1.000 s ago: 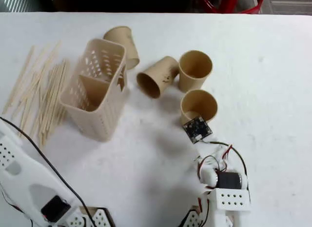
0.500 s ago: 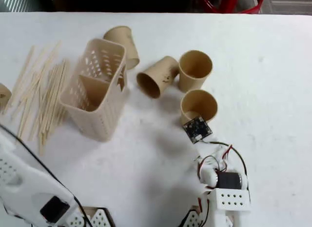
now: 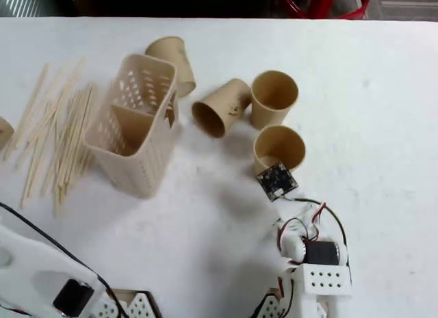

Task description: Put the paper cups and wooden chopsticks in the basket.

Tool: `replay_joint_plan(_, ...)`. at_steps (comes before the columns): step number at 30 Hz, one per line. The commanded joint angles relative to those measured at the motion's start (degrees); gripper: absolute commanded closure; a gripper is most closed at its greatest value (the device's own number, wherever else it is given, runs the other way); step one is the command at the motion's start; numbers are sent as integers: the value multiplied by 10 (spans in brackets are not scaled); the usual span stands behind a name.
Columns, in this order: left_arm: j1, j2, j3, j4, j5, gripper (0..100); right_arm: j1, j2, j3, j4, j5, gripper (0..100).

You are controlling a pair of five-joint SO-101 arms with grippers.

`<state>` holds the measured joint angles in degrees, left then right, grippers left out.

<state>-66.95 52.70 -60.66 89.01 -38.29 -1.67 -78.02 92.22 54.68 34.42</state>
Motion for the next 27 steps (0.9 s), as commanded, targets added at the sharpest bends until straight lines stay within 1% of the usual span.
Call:
replay_joint_plan(1, 35, 22, -8, 4, 28, 745, -3, -5, -4, -8, -4, 980)
replay_joint_plan(5, 59, 38, -3, 11, 32, 745, -3, -5, -4, -8, -4, 980)
replay_joint_plan(7, 63, 40, -4, 27, 21, 746, -3, -5, -4, -8, -4, 980)
replay_joint_plan(9, 55, 33, -9, 41, 5, 747, -3, -5, -4, -9, -4, 980)
replay_joint_plan(12, 15, 19, -40, 43, -3, 747, -3, -5, -4, -9, -4, 980)
replay_joint_plan(16, -24, 13, -53, 86, -96, 747, -3, -5, -4, -9, -4, 980)
replay_joint_plan(17, -34, 13, -53, 89, -104, 747, -3, -5, -4, -9, -4, 980)
replay_joint_plan(22, -53, 10, -54, 69, -109, 747, -3, -5, -4, -9, -4, 980)
replay_joint_plan(27, -44, -31, -116, 135, -103, 747, -3, -5, -4, -9, -4, 980)
